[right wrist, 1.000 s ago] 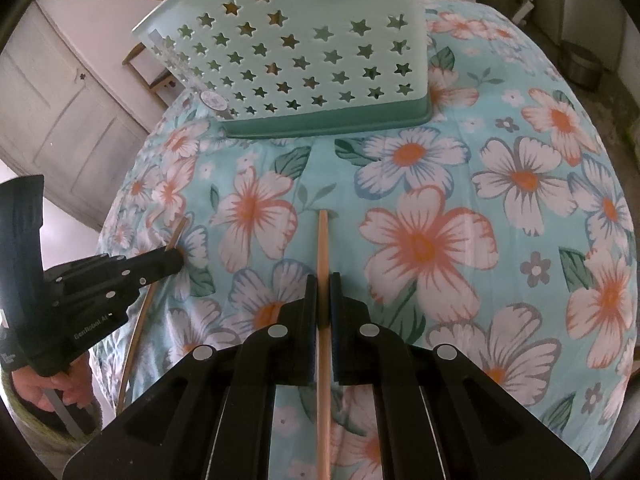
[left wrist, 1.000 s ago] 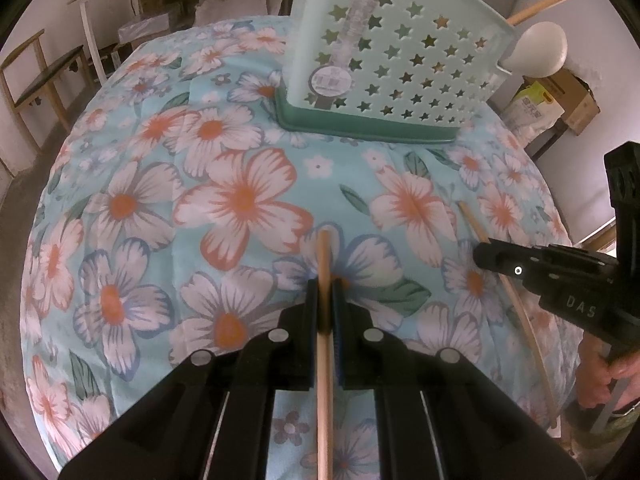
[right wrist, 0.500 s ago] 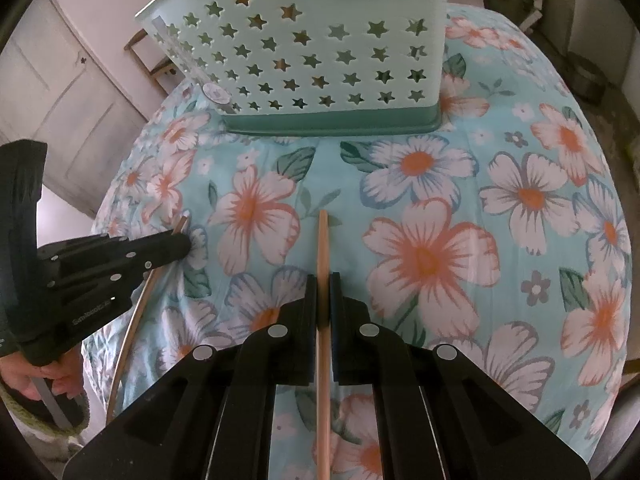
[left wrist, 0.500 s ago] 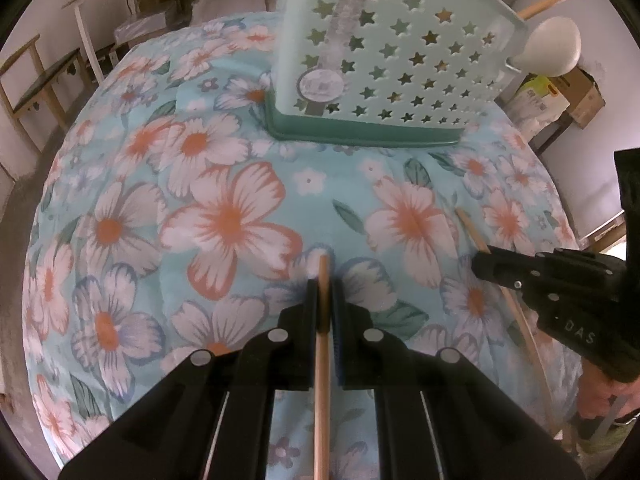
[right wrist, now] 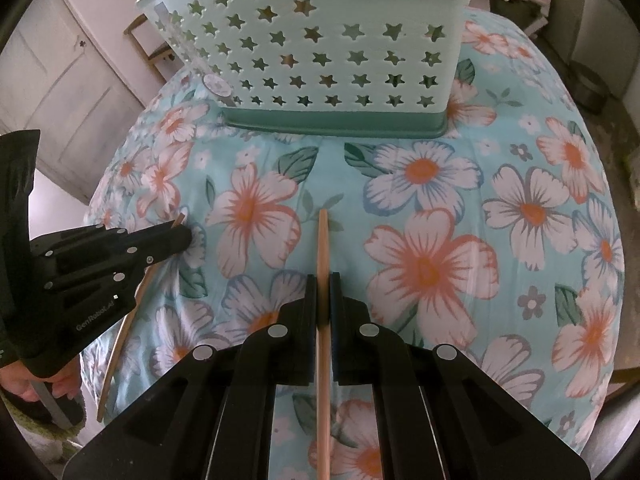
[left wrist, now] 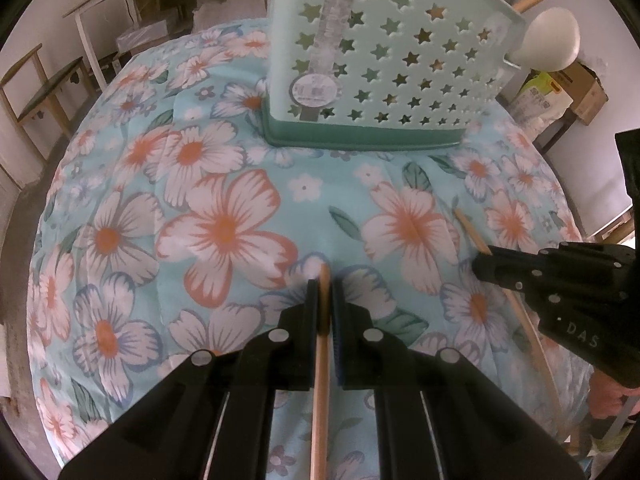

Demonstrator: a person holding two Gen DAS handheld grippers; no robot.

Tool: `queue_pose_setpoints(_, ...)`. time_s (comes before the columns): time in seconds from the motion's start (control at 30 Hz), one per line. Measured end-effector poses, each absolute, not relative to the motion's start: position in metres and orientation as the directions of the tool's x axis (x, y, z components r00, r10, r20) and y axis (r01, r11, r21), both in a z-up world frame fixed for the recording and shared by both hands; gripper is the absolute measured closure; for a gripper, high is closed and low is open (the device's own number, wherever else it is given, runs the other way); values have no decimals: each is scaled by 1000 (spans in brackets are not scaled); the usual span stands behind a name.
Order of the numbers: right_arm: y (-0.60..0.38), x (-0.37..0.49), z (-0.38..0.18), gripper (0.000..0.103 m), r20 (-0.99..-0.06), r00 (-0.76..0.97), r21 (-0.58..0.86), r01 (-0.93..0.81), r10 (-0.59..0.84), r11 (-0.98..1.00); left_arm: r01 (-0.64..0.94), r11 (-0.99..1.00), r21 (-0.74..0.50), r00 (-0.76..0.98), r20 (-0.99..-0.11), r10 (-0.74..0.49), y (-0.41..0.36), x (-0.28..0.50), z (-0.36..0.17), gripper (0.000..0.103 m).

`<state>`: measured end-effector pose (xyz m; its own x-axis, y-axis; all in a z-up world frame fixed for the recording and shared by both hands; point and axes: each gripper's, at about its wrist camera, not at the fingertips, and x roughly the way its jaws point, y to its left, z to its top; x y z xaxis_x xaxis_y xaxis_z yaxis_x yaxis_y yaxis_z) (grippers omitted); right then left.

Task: Organize utensils

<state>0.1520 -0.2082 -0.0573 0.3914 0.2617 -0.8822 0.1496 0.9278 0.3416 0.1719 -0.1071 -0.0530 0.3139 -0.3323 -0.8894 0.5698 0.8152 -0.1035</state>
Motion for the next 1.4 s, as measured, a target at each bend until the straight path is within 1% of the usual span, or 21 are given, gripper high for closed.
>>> queue_pose_setpoints(1.4,-209,150,-58,99,-883,388,345,151,265,926,561,821,-109,317,-888,-334,-109,173,-53,97)
